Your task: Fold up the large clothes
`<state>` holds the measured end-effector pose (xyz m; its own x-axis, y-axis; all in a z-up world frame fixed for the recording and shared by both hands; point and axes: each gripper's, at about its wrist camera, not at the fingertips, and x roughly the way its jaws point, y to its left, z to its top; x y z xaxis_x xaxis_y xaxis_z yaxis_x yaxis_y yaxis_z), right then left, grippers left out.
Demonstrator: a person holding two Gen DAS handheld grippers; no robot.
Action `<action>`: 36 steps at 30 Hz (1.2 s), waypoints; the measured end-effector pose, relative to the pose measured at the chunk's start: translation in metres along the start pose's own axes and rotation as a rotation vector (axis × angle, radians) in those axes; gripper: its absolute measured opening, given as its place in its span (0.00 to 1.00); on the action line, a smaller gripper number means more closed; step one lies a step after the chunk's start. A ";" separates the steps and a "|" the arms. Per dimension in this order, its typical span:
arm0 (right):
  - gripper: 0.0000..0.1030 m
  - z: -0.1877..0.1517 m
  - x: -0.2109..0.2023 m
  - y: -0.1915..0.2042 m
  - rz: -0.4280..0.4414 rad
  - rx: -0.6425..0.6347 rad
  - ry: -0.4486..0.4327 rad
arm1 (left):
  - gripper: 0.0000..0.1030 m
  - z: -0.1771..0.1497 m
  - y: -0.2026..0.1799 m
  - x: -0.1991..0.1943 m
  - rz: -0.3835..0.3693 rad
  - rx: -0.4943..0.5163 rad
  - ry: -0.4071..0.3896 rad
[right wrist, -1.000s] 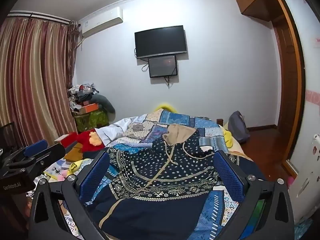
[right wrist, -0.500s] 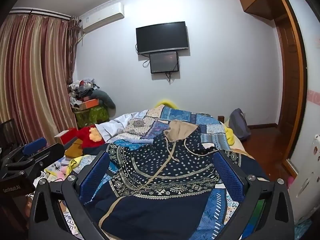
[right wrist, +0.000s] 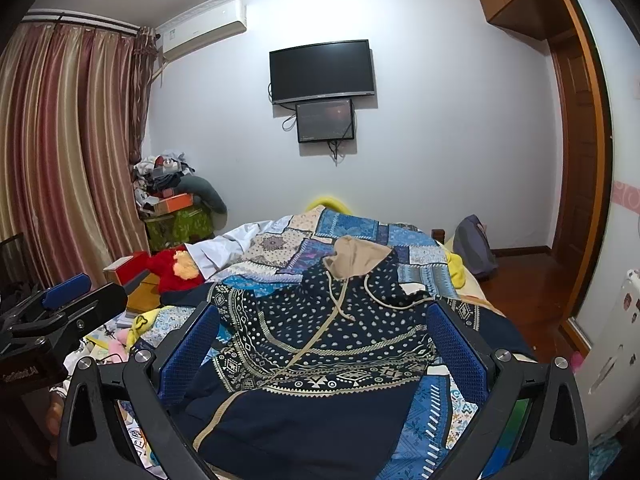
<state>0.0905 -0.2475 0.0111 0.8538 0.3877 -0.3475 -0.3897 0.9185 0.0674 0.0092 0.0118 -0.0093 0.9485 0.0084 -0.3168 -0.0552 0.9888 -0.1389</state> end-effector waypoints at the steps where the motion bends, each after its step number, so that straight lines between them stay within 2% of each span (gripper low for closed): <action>1: 1.00 0.001 0.000 -0.001 0.001 0.001 0.001 | 1.00 0.000 0.000 0.000 0.002 0.000 0.000; 36: 1.00 0.005 -0.001 -0.001 0.005 0.004 0.001 | 1.00 0.000 -0.009 -0.002 0.008 0.033 -0.007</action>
<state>0.0919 -0.2484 0.0161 0.8513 0.3923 -0.3483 -0.3926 0.9168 0.0730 0.0075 0.0034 -0.0070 0.9501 0.0171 -0.3115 -0.0524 0.9931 -0.1052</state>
